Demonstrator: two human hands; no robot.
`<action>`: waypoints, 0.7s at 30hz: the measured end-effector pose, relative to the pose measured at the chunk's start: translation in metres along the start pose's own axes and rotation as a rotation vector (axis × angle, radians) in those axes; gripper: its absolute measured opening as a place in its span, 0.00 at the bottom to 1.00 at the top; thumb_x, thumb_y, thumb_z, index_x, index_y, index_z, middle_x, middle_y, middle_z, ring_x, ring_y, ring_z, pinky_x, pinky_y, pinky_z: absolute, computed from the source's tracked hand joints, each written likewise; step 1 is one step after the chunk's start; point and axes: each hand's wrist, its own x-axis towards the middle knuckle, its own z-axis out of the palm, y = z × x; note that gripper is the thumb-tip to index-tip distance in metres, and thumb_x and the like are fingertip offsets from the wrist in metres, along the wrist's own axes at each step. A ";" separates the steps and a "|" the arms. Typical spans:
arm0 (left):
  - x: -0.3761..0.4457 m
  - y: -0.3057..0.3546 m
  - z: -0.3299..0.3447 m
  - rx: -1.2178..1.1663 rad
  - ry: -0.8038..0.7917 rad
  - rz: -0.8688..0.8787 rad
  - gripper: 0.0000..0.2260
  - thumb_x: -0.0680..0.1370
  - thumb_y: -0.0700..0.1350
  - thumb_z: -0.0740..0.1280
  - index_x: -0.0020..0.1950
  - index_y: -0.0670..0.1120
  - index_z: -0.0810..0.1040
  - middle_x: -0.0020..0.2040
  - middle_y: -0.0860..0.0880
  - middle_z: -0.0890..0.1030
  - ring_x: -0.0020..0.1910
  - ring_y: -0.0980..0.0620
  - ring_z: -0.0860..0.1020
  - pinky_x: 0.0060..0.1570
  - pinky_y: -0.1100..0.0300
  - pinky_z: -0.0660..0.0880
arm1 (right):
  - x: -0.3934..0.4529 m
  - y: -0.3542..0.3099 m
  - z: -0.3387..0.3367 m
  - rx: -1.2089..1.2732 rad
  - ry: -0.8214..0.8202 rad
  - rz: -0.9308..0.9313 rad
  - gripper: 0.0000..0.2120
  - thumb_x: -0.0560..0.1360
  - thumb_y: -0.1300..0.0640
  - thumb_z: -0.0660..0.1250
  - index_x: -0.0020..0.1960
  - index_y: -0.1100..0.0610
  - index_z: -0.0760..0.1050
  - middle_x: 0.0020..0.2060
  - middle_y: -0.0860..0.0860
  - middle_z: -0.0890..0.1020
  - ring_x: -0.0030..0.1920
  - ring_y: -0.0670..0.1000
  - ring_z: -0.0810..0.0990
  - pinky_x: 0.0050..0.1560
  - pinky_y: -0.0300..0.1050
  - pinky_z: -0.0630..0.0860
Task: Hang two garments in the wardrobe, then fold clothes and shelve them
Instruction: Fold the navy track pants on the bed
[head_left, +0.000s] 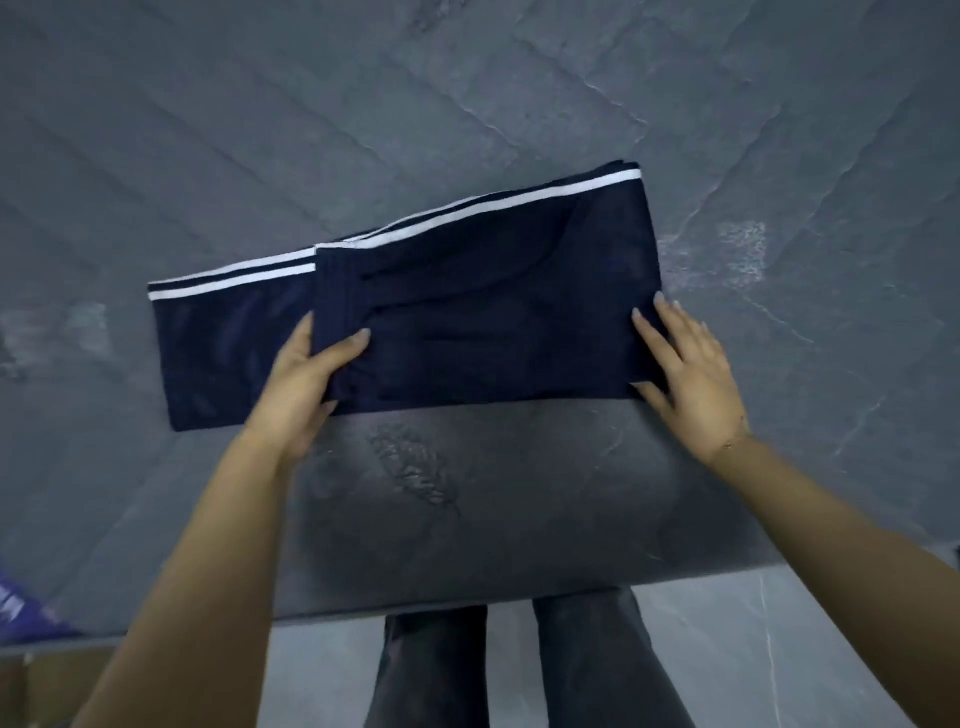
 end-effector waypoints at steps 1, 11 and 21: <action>0.001 0.005 -0.029 0.008 0.033 0.005 0.20 0.75 0.40 0.71 0.67 0.47 0.75 0.60 0.48 0.82 0.58 0.50 0.81 0.52 0.59 0.79 | 0.006 -0.015 0.008 -0.006 -0.004 -0.049 0.33 0.75 0.60 0.71 0.76 0.58 0.62 0.76 0.58 0.59 0.75 0.61 0.60 0.73 0.63 0.60; 0.025 -0.008 -0.182 0.122 0.274 0.007 0.19 0.76 0.39 0.71 0.67 0.45 0.75 0.62 0.47 0.80 0.59 0.48 0.79 0.62 0.51 0.75 | 0.039 -0.121 0.071 -0.119 0.023 -0.283 0.17 0.69 0.67 0.75 0.57 0.65 0.78 0.46 0.61 0.79 0.43 0.63 0.78 0.39 0.53 0.74; 0.044 -0.037 -0.226 0.094 0.453 0.061 0.18 0.77 0.40 0.71 0.65 0.42 0.73 0.58 0.47 0.80 0.56 0.51 0.79 0.59 0.55 0.78 | 0.058 -0.167 0.086 -0.172 -0.001 -0.362 0.18 0.60 0.76 0.73 0.47 0.66 0.76 0.39 0.60 0.76 0.37 0.61 0.77 0.34 0.49 0.73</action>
